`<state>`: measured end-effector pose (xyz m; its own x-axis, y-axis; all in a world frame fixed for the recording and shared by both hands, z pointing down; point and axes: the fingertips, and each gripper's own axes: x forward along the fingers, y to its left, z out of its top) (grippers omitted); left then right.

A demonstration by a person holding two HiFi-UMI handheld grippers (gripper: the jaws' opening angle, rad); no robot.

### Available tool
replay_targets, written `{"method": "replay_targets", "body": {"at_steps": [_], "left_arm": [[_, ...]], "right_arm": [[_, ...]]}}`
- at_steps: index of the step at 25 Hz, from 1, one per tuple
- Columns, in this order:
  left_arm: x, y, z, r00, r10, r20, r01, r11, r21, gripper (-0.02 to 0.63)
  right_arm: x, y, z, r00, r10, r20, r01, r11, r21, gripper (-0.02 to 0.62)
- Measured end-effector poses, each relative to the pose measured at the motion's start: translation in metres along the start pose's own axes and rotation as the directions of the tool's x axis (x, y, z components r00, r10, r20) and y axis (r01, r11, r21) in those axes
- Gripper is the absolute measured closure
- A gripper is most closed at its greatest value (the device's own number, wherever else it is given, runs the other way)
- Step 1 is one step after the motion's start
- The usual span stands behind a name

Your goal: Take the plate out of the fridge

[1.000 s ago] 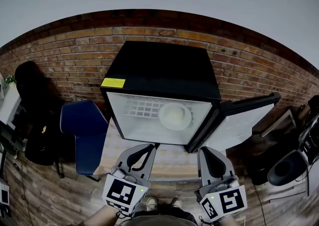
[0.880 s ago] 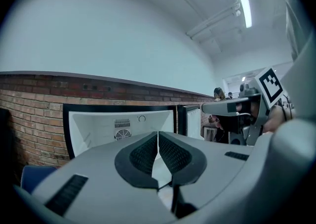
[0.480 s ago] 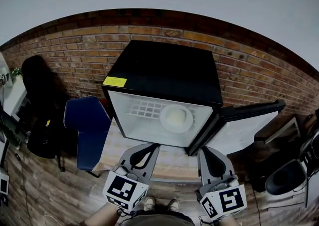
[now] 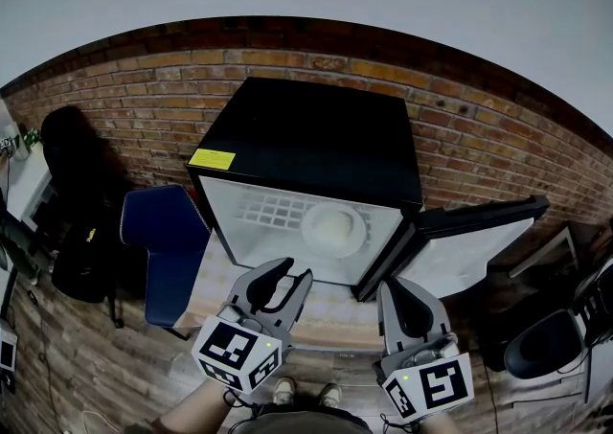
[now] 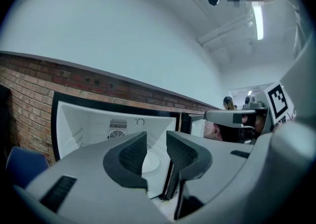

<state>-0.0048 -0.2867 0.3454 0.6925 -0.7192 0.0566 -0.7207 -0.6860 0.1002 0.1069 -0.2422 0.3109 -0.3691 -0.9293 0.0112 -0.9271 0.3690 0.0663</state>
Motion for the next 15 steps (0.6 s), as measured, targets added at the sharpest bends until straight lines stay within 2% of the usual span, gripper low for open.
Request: {"method": "replay_targets", "body": {"at_steps": [3, 6, 9, 11, 13, 15], "left_arm": [[0.009, 0.006, 0.002, 0.999, -0.016, 0.030, 0.019, 0.995, -0.100, 0.471], [0.017, 0.014, -0.002, 0.998, -0.031, 0.050, 0.042, 0.970, -0.241, 0.442], [0.027, 0.026, -0.012, 0.999, -0.027, 0.045, 0.040, 0.942, -0.334, 0.426], [0.035, 0.033, -0.020, 0.998, -0.034, 0.046, 0.051, 0.902, -0.429, 0.419], [0.045, 0.039, -0.029, 0.998, -0.045, 0.051, 0.065, 0.841, -0.537, 0.408], [0.053, 0.043, -0.039, 0.998, -0.046, 0.046, 0.065, 0.794, -0.605, 0.403]], "right_arm": [[0.005, -0.003, 0.000, 1.000, 0.007, -0.004, -0.007, 1.000, -0.001, 0.565], [0.010, -0.008, -0.004, 1.000, 0.013, -0.018, -0.013, 1.000, -0.001, 0.565], [0.016, -0.011, -0.006, 1.000, 0.015, -0.024, -0.015, 1.000, -0.009, 0.565], [0.020, -0.013, -0.006, 1.000, 0.018, -0.024, -0.018, 1.000, -0.015, 0.565], [0.024, -0.015, -0.007, 0.999, 0.020, -0.027, -0.020, 1.000, -0.020, 0.565], [0.027, -0.016, -0.009, 0.999, 0.023, -0.032, -0.023, 1.000, -0.019, 0.565]]}}
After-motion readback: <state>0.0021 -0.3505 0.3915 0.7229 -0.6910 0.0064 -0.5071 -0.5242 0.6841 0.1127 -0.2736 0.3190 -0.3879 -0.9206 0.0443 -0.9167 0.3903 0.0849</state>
